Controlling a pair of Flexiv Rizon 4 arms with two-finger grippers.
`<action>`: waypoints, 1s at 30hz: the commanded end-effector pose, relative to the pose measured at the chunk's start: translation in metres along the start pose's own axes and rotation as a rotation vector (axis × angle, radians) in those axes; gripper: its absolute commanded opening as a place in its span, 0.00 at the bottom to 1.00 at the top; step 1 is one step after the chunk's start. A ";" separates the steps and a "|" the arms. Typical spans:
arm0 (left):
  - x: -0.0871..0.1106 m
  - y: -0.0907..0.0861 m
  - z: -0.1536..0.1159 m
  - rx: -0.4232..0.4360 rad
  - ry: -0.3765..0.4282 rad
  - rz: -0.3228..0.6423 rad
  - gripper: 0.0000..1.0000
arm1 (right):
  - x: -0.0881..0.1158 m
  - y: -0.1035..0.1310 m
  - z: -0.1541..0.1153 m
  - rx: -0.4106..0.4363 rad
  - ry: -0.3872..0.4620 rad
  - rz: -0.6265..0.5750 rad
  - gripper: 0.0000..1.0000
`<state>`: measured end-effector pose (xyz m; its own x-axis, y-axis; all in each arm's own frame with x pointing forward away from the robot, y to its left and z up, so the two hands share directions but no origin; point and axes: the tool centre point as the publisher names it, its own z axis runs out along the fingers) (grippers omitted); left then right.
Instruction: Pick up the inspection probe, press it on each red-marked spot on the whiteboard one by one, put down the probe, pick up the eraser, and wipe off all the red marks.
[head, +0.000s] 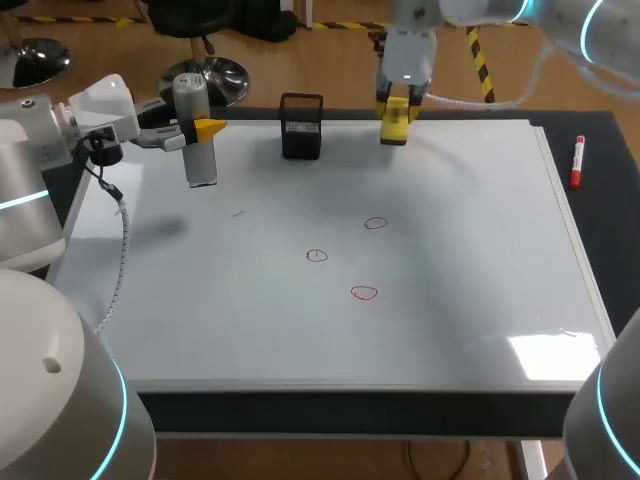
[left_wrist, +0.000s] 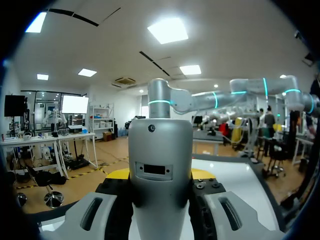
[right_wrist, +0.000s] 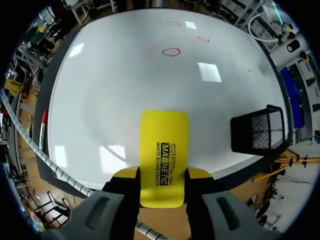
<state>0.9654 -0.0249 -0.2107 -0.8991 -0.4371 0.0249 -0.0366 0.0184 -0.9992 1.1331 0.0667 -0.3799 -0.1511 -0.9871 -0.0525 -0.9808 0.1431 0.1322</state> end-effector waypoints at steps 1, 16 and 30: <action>0.000 0.000 0.000 0.003 -0.002 0.002 0.00 | 0.021 0.019 -0.022 0.042 -0.006 0.018 0.00; 0.000 0.000 0.000 0.003 -0.002 0.002 0.00 | 0.080 0.048 -0.045 0.095 -0.042 0.173 0.00; 0.000 0.000 0.000 0.003 -0.002 0.002 0.00 | 0.144 0.076 -0.041 0.118 -0.045 0.327 0.00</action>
<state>0.9654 -0.0249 -0.2107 -0.8991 -0.4371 0.0249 -0.0366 0.0184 -0.9992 1.0550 -0.0562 -0.3392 -0.4585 -0.8874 -0.0484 -0.8862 0.4523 0.1006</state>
